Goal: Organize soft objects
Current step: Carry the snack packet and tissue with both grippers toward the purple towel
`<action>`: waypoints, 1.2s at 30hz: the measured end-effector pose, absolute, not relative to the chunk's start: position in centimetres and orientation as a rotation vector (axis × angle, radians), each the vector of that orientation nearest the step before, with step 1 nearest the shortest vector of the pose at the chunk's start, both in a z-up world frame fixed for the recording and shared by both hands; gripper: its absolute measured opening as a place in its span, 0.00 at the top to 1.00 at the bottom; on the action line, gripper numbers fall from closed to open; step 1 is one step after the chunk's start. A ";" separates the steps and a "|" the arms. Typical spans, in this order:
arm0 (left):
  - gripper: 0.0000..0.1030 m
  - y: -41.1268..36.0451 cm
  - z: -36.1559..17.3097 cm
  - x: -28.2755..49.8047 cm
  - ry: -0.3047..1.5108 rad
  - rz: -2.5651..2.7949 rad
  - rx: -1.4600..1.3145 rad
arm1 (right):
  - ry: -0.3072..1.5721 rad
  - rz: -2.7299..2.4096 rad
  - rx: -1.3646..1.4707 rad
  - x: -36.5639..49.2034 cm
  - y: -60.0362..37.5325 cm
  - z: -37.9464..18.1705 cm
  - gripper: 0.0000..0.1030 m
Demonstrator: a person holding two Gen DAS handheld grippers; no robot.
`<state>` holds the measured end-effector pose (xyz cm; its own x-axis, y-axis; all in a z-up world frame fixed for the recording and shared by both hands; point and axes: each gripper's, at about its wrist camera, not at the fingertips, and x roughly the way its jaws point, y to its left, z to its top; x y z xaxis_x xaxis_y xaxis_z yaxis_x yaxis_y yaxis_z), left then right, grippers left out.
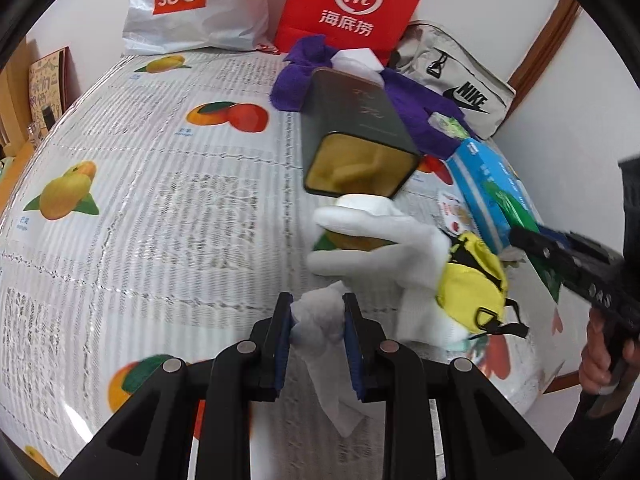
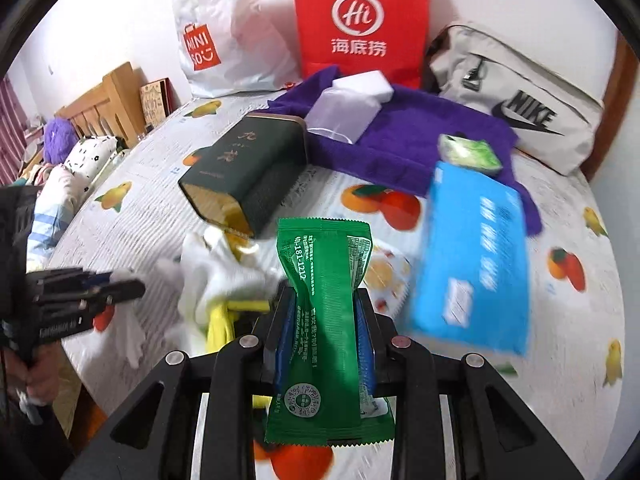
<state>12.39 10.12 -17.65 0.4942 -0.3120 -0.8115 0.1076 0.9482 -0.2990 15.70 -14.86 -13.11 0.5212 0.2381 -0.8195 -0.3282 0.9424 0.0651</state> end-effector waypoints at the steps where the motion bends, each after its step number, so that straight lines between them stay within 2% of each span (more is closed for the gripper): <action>1: 0.77 9.9 -17.5 12.3 1.021 -0.260 -0.221 | 0.964 0.331 -0.096 14.9 -15.7 -13.1 0.72; 11: 0.77 7.6 -16.5 11.6 1.000 -0.250 -0.179 | 1.034 0.245 -0.006 10.3 -22.1 -16.2 0.72; 22: 0.77 6.8 -15.7 12.3 1.008 -0.225 -0.193 | 1.076 0.251 0.020 10.2 -24.1 -18.7 0.72; 27: 0.77 6.6 -14.7 13.3 1.007 -0.211 -0.196 | 1.065 0.283 0.041 10.2 -24.4 -18.1 0.72; 36: 0.77 6.0 -11.6 16.0 0.975 -0.199 -0.182 | 0.992 0.399 0.041 11.6 -23.8 -13.7 0.72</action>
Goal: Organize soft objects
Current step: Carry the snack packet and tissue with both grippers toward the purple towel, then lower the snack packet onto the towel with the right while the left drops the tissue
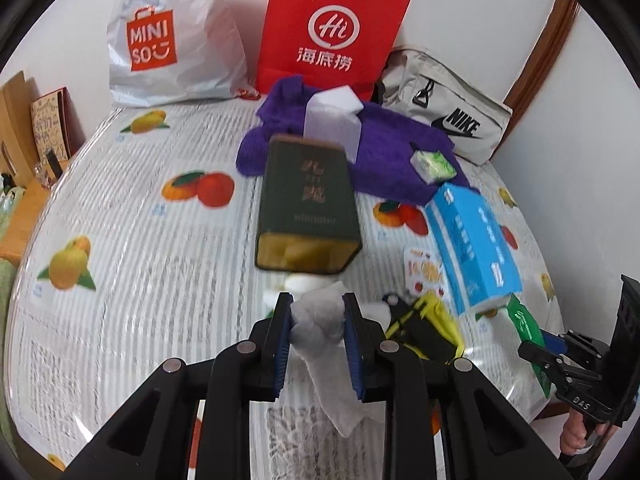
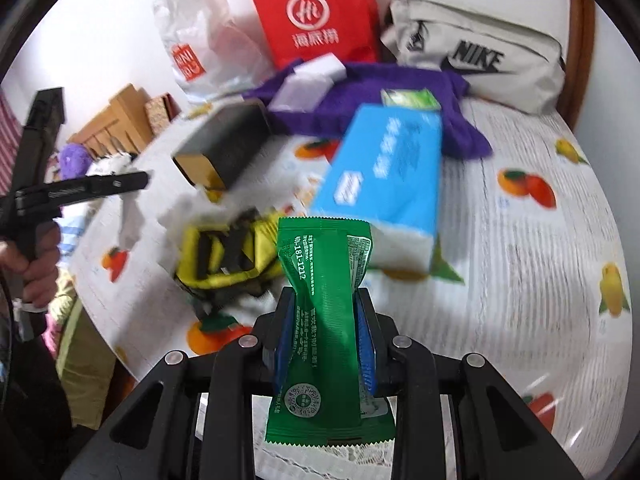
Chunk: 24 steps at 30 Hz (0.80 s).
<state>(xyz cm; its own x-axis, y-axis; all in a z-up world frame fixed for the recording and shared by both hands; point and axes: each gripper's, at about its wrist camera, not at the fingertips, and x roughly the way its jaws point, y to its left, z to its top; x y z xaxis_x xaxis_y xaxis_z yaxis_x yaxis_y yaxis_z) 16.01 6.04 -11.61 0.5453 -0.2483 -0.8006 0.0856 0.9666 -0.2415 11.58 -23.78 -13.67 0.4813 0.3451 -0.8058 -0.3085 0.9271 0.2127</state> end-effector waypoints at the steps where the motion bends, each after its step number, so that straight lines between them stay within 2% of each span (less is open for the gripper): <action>1: 0.77 6.0 -11.3 16.3 0.973 -0.198 -0.180 | 0.982 0.404 0.041 12.0 -23.7 -13.0 0.72; 14: 0.77 5.3 -8.4 23.5 0.957 -0.209 -0.182 | 0.893 0.397 0.018 21.6 -23.0 -7.5 0.71; 24: 0.77 5.2 -8.5 31.5 0.963 -0.244 -0.237 | 0.930 0.397 0.042 31.7 -21.9 -8.4 0.71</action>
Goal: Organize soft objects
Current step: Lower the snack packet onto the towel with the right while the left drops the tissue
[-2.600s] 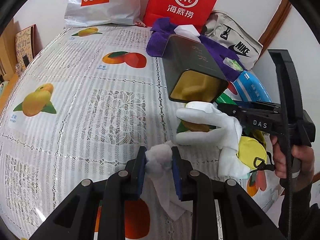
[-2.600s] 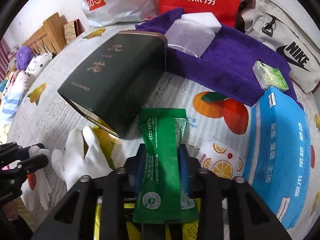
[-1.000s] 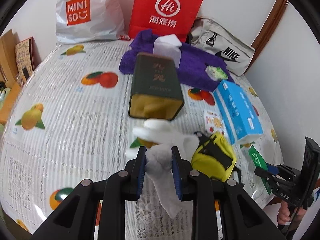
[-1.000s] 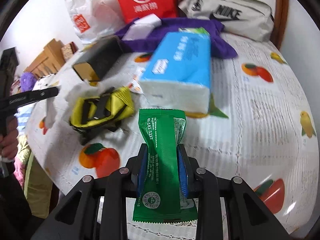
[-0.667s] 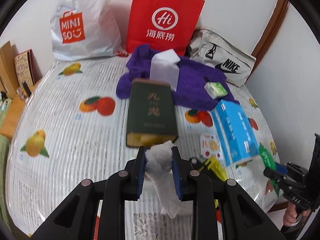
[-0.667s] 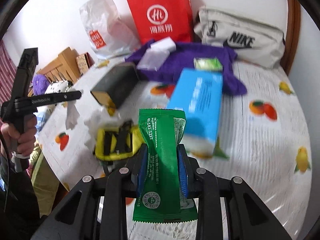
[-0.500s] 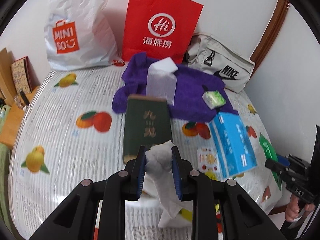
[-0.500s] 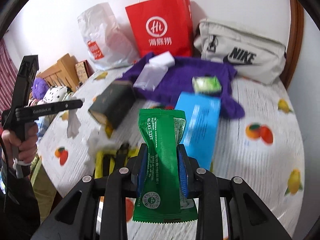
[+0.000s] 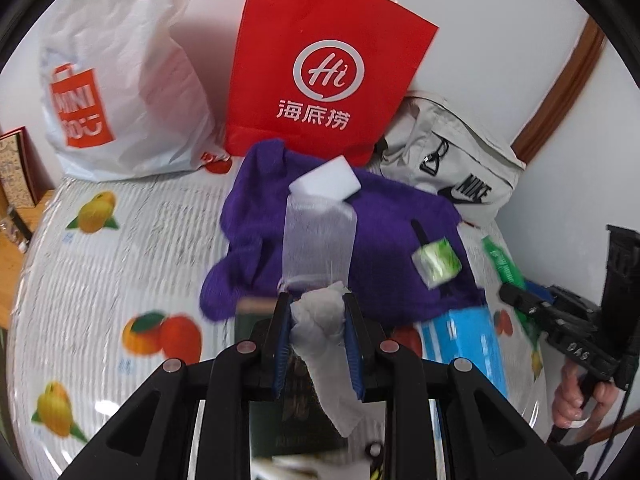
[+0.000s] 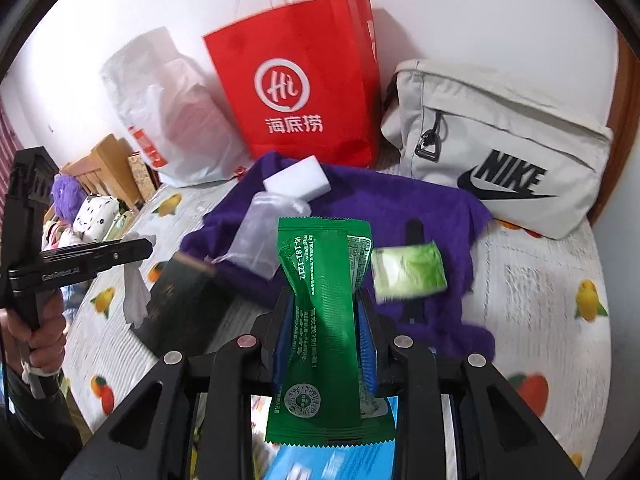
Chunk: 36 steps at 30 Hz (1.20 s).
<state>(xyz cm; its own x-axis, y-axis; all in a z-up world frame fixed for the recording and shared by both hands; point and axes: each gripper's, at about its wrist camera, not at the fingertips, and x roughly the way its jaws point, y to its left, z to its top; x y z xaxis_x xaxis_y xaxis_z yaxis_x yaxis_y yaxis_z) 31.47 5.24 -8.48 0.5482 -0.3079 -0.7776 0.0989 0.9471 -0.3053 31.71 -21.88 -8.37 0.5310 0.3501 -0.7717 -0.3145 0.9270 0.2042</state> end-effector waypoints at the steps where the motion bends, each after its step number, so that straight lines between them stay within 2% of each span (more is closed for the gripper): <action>1: 0.77 5.3 -8.6 32.3 0.958 -0.244 -0.247 | 0.946 0.406 0.042 32.6 -21.6 -8.8 0.71; 14: 0.77 5.2 -13.0 42.1 1.055 -0.229 -0.268 | 1.101 0.427 0.006 40.1 -19.3 -14.2 0.69; 21: 0.76 4.9 -15.1 43.7 1.107 -0.236 -0.255 | 1.165 0.415 -0.006 42.8 -18.9 -16.2 0.66; 23: 0.71 4.8 -15.4 43.9 1.117 -0.228 -0.237 | 1.176 0.420 -0.010 43.2 -18.8 -16.6 0.65; 25: 0.59 4.3 -15.8 44.3 1.134 -0.223 -0.206 | 1.172 0.434 -0.012 43.4 -18.6 -16.6 0.60; 27: 0.33 4.0 -15.9 44.5 1.140 -0.223 -0.201 | 1.160 0.447 -0.015 43.2 -18.4 -16.6 0.50; 29: 0.31 3.8 -15.6 44.3 1.118 -0.226 -0.200 | 1.144 0.429 -0.026 43.1 -18.3 -16.4 0.31; 30: 0.31 3.6 -15.3 44.2 1.110 -0.219 -0.189 | 1.137 0.412 -0.036 43.1 -18.3 -16.3 0.29; 36: 0.31 3.8 -13.8 42.7 1.077 -0.205 -0.174 | 1.093 0.394 -0.040 41.9 -18.6 -14.6 0.28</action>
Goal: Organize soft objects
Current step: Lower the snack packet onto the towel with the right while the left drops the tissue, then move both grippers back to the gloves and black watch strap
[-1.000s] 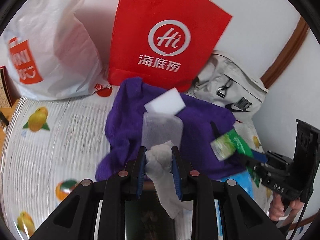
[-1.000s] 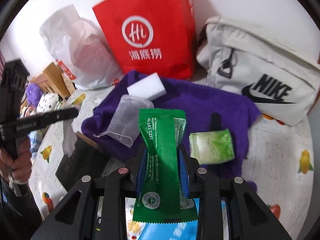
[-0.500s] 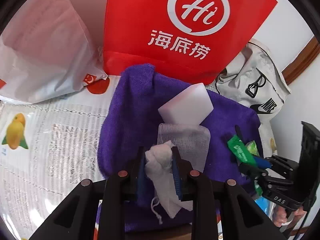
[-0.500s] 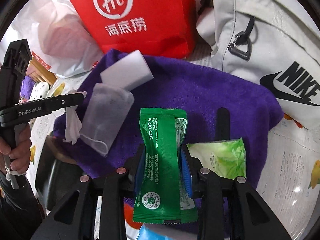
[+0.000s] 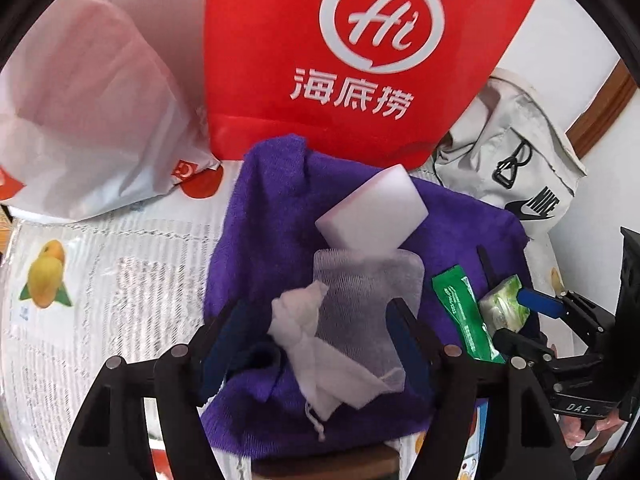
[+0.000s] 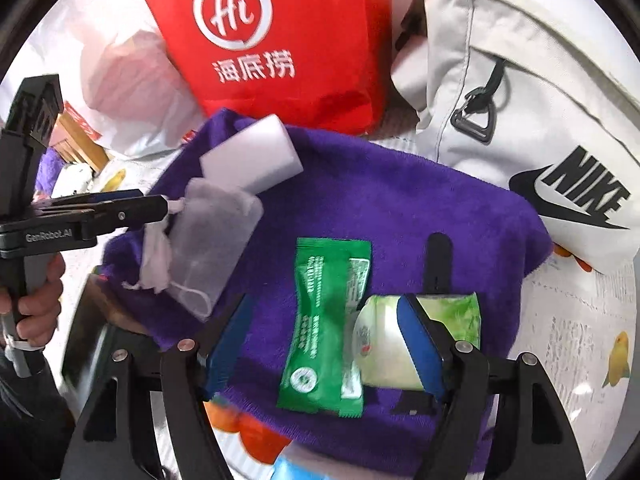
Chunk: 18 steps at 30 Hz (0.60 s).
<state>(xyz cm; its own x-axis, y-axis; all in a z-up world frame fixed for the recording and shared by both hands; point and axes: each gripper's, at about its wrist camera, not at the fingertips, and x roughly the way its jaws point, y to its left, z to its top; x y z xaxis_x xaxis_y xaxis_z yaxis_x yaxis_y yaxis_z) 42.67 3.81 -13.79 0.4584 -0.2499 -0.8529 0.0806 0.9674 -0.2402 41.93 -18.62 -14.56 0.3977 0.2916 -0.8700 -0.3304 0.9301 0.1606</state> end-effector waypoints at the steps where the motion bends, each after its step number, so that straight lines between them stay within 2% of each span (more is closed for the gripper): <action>1: 0.31 4.0 -13.5 42.4 1.065 -0.202 -0.177 | 1.084 0.394 -0.036 41.6 -18.8 -14.1 0.28; 11: 0.31 4.8 -9.5 34.6 0.954 -0.191 -0.148 | 0.990 0.366 0.074 34.0 -21.4 -10.4 0.28; 18: 0.31 4.9 -8.8 27.9 0.964 -0.275 -0.140 | 0.960 0.333 0.124 26.5 -22.5 -8.6 0.28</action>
<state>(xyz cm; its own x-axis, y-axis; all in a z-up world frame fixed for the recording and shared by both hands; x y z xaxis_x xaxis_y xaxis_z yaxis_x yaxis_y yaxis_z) 27.87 4.92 -8.77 0.5394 -0.2923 -0.7897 0.1684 0.9563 -0.2389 26.48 -22.54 -8.55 0.5270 0.3323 -0.7822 -0.2229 0.9422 0.2500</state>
